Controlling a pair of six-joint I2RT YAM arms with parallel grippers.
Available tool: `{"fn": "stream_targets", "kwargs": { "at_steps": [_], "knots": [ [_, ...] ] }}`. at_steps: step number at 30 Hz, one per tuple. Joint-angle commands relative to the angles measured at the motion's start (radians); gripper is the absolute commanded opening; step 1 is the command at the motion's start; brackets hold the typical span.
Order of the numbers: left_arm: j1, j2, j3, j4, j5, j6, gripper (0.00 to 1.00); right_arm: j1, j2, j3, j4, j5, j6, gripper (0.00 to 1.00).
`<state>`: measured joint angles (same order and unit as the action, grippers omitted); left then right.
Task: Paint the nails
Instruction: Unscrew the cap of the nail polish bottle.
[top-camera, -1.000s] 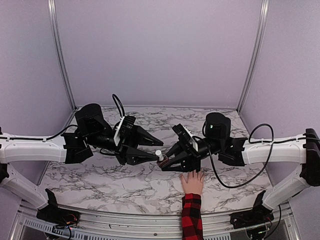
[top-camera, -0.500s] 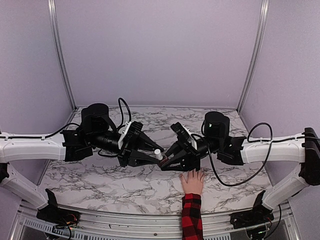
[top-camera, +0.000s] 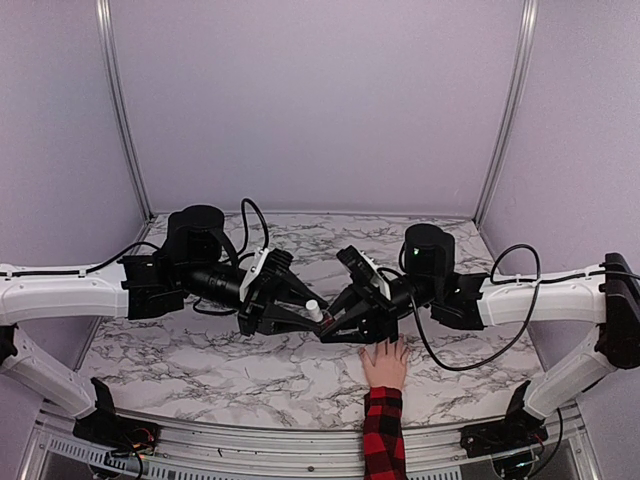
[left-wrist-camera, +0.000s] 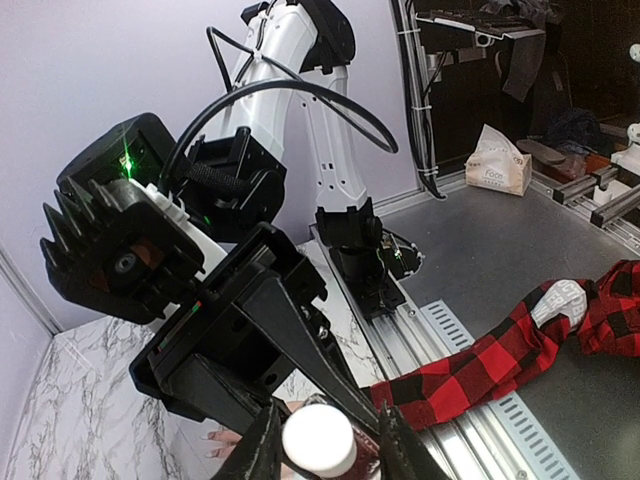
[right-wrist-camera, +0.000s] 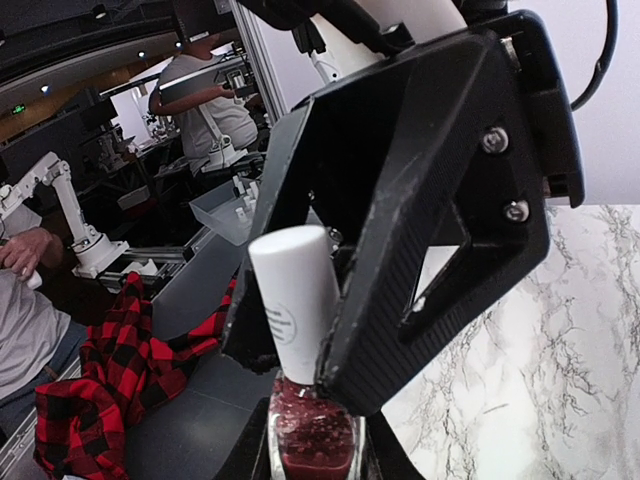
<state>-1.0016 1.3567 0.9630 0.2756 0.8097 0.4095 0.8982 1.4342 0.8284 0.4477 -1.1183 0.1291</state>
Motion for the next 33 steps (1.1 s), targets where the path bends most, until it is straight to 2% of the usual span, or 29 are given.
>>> {"fn": "stream_targets", "kwargs": {
  "at_steps": [1,16,33],
  "knots": [
    [-0.003,-0.04,0.036,-0.102,-0.033,0.046,0.33,-0.009,0.003,0.048,-0.02,-0.009,-0.012,0.0],
    [-0.033,-0.049,0.136,-0.361,-0.16,0.128,0.39,-0.009,0.026,0.065,-0.103,0.015,-0.029,0.0],
    [-0.061,-0.052,0.193,-0.534,-0.272,0.19,0.37,-0.003,0.042,0.098,-0.216,0.062,-0.072,0.0]
  ]
}}
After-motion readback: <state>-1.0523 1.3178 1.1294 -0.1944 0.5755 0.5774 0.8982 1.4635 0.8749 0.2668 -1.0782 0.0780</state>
